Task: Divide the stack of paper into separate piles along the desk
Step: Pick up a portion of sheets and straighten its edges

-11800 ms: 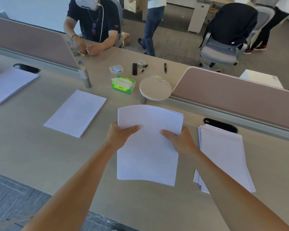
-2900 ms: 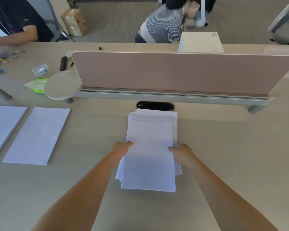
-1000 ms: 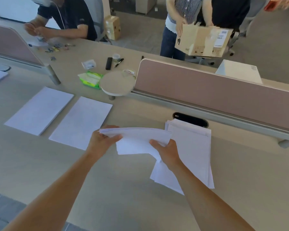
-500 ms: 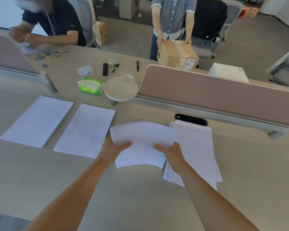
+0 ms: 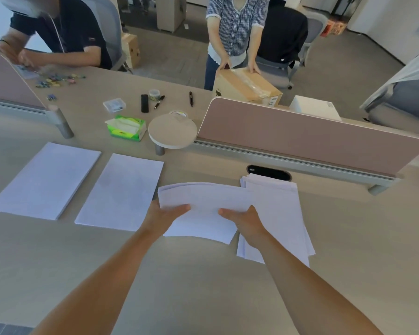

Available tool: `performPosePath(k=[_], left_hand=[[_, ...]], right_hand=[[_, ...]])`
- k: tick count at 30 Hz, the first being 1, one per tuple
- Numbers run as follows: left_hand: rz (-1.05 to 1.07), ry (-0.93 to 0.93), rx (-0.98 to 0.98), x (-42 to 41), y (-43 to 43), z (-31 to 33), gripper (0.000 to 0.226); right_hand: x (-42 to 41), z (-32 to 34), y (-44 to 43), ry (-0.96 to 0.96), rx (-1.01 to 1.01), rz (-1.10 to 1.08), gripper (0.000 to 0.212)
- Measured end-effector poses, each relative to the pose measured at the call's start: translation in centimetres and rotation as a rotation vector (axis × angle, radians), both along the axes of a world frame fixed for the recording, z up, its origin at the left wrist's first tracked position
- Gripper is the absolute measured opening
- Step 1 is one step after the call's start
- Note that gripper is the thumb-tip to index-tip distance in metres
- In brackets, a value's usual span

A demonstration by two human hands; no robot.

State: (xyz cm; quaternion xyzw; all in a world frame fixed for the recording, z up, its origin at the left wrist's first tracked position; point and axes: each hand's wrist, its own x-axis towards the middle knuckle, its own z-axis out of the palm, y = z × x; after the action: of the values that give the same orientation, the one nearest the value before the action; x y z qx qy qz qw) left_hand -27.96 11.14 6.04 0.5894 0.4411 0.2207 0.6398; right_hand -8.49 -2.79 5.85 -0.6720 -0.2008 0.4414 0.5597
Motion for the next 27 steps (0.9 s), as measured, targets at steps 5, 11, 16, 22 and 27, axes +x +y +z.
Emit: performPosePath(k=[5,11,16,22,27], left_hand=[[0.062,-0.008,-0.047,-0.2,-0.1,0.2,0.024],[0.003,-0.122,0.009,-1.8,0.1,0.0,0.034],[-0.01,-0.162,0.022,-1.3,0.1,0.3,0.03],[-0.026,-0.073,-0.008,-1.0,0.3,-0.9,0.036],[-0.128,0.186,0.173,-0.1,0.6,-2.4,0.057]], right_hand=[[-0.6,0.5,-0.1,0.022,0.046,-0.031,0.031],[-0.2,0.2,-1.1,0.047,0.069,-0.008,0.046],[-0.5,-0.3,-0.9,0.113,0.083,-0.019,0.065],[-0.7,-0.1,-1.0,0.134,0.1,-0.013,0.072],[-0.7,0.8,-1.3,0.13,0.089,-0.046,0.041]])
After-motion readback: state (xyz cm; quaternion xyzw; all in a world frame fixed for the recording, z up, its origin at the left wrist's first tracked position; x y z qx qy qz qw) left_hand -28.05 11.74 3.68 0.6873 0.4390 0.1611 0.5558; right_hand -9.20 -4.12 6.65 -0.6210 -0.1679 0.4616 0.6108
